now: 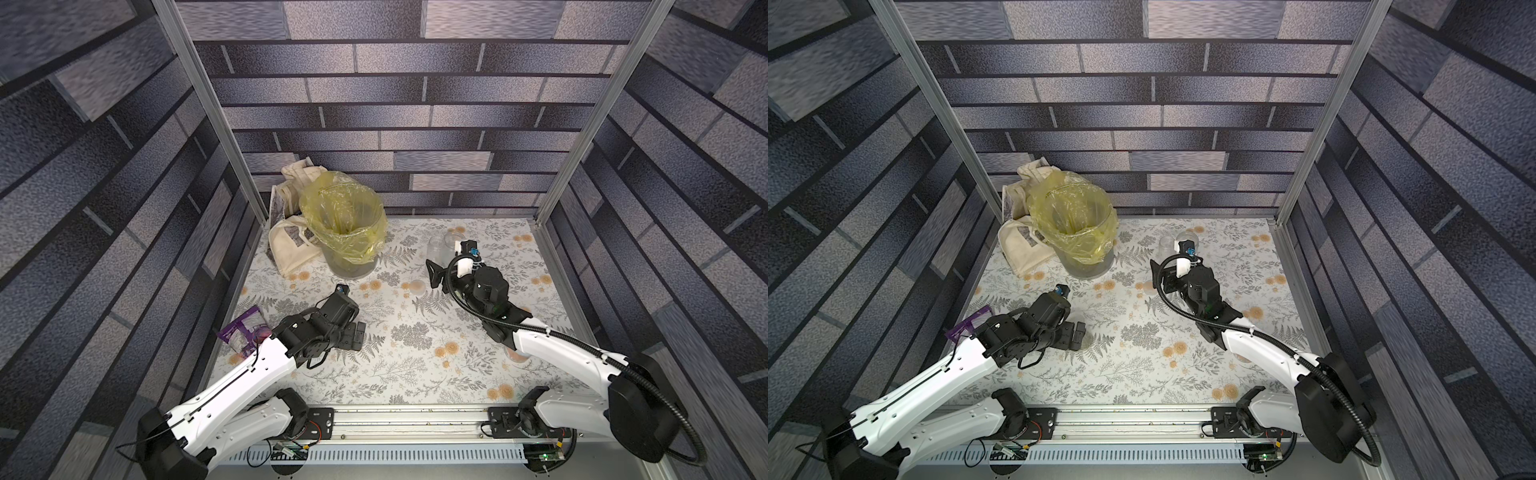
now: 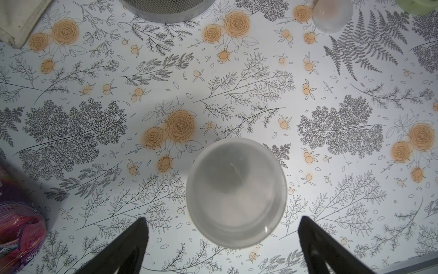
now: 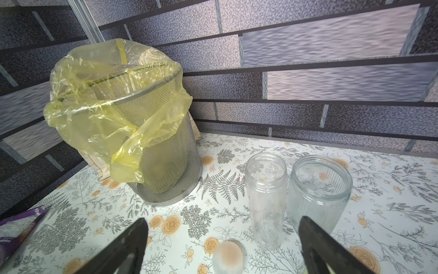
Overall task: Empty moldy mung beans from jars
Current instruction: Pick up the jar from the center of the board.
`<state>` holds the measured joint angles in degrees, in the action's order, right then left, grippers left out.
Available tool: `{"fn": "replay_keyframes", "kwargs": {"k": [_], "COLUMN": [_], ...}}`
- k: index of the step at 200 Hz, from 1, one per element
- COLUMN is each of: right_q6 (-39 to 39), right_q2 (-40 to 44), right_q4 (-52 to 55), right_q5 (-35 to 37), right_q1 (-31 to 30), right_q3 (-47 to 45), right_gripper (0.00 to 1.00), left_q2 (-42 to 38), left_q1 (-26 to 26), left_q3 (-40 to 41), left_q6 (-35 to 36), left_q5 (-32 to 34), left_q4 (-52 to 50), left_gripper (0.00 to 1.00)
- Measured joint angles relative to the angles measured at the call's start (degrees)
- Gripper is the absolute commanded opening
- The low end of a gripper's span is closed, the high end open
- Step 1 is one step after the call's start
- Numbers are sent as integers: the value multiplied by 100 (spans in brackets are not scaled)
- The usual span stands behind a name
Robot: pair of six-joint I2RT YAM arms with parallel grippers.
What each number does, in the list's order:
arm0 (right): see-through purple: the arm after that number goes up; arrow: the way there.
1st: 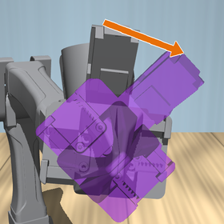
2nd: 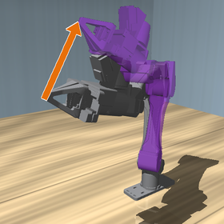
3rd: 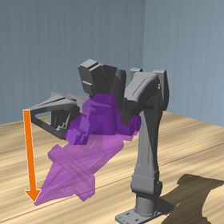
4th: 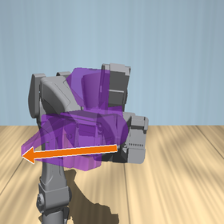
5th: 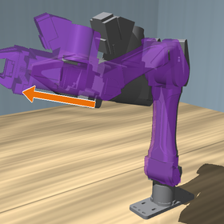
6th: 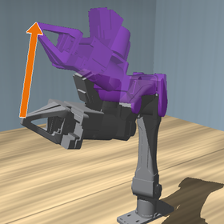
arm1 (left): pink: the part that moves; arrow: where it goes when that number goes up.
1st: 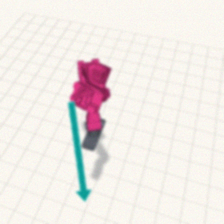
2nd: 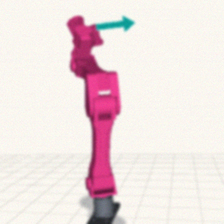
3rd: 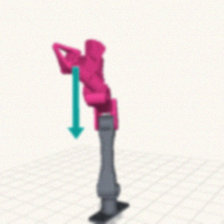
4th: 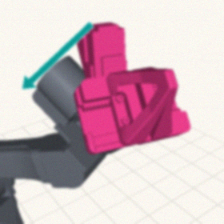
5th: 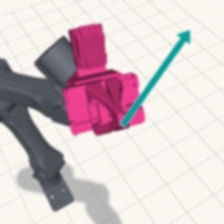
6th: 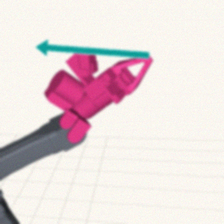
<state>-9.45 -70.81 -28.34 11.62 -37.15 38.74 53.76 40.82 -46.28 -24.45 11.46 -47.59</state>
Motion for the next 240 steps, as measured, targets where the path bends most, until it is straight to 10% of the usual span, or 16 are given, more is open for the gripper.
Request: {"fn": "replay_keyframes", "kwargs": {"k": [240], "right_q6": [-581], "right_q2": [-96], "right_q4": [-448], "right_q5": [-170], "right_q1": [-275], "right_q3": [-697], "right_gripper": [98], "left_q2": [214], "left_q1": [-131], "left_q3": [170], "left_q6": [240], "left_q5": [-114], "left_q4": [481], "left_gripper": [100]}}
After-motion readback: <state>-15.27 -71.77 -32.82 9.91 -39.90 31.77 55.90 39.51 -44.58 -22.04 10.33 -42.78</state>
